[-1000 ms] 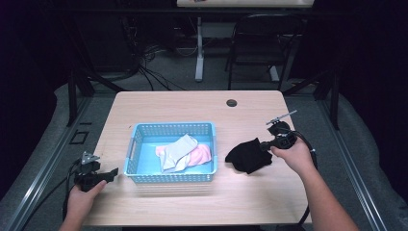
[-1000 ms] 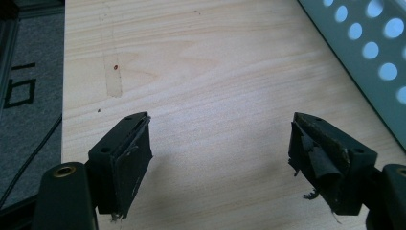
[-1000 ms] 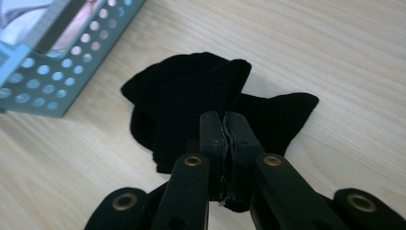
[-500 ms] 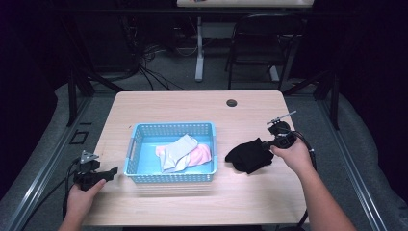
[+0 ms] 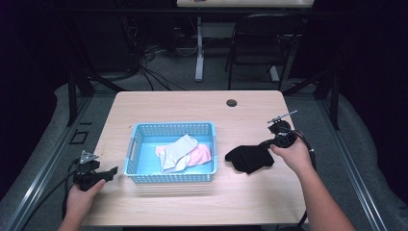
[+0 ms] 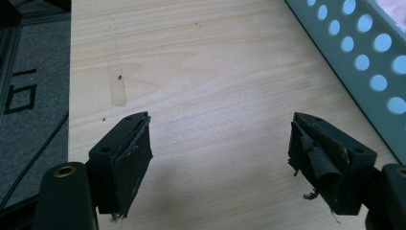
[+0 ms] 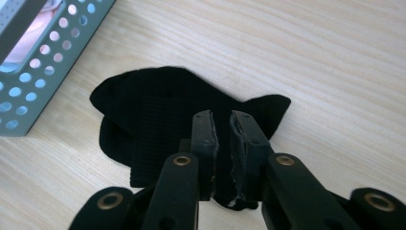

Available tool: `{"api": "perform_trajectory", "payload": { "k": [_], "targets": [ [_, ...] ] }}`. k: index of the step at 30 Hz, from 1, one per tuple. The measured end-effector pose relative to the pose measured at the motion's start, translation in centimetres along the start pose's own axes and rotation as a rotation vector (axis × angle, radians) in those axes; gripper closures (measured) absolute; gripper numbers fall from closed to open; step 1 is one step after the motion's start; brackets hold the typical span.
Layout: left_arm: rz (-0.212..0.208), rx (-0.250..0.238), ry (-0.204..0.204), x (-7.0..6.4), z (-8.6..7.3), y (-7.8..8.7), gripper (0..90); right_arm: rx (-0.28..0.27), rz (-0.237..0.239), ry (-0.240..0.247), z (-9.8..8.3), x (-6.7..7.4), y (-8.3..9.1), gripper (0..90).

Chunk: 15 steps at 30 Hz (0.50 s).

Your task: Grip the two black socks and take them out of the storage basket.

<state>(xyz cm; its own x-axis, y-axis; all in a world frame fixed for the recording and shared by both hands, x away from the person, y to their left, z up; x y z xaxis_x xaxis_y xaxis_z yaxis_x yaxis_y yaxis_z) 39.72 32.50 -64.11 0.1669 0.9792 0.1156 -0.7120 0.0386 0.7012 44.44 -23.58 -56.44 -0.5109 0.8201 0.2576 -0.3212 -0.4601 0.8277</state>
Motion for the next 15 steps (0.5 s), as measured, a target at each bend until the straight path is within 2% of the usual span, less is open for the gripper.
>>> {"api": "perform_trajectory", "payload": {
  "k": [3,7,15],
  "targets": [
    [0.0,0.0,0.001,0.0,0.0,0.0,22.6,-0.003,-0.007,0.009,0.0,0.0,0.2,77.7],
    [0.0,0.0,0.002,0.0,0.0,0.0,22.6,-0.014,-0.002,0.038,0.1,0.9,0.6,72.7],
    [-0.004,0.001,-0.002,-0.1,0.0,0.0,22.6,-0.086,-0.007,0.109,0.7,3.2,1.0,57.0]
  ]
}}
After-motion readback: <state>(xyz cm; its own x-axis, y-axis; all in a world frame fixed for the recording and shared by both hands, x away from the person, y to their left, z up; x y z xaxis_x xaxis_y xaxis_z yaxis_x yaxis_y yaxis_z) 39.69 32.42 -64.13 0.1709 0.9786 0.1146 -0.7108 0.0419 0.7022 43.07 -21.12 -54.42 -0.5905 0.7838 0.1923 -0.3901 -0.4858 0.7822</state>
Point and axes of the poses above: each handheld gripper's, and its own axes: y roughly backward along the jaws, z roughly out of its top, x roughly to its left, the point moved 10 cm from there along -y, roughly forward along the jaws, and after that the axes turned 10 degrees about z, right-handed, at the moved point
